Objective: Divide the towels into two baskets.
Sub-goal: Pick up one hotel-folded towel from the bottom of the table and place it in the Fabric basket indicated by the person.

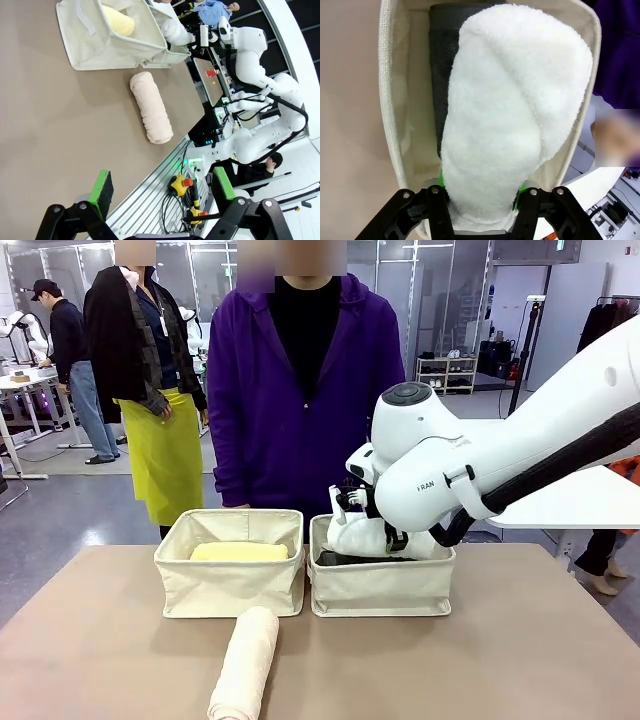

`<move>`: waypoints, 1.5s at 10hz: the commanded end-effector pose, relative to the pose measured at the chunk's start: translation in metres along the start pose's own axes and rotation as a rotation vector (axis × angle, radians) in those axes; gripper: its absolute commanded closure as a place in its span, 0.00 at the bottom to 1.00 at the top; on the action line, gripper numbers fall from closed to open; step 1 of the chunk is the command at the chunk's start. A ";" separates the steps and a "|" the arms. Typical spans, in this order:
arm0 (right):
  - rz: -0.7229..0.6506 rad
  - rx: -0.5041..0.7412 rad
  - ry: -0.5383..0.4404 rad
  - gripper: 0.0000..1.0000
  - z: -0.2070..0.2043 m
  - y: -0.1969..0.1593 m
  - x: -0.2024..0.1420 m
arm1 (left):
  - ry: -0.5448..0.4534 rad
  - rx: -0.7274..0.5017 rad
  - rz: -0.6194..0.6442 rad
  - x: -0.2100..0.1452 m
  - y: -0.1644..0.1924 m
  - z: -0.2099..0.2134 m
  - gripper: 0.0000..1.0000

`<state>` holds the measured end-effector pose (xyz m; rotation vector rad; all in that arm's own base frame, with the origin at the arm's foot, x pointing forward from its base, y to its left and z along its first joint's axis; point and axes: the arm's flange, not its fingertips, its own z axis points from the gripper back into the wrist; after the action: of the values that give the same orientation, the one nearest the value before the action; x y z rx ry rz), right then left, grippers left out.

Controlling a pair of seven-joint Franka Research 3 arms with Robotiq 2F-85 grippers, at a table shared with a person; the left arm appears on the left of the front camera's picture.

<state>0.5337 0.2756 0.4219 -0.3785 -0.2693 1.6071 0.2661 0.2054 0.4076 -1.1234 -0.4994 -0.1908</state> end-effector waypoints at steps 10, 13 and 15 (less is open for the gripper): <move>-0.023 -0.010 0.017 0.00 0.012 -0.002 0.006 | 0.000 -0.003 -0.006 -0.002 -0.003 0.001 0.00; -0.054 -0.025 -0.034 0.00 0.034 -0.006 -0.003 | 0.000 -0.003 -0.006 -0.002 -0.003 0.001 0.00; -0.030 -0.022 -0.014 0.00 0.031 -0.012 0.001 | 0.000 -0.003 -0.006 -0.002 -0.003 0.001 0.00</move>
<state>0.5323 0.2772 0.4595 -0.3771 -0.3087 1.5706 0.2661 0.2054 0.4076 -1.1234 -0.4995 -0.1907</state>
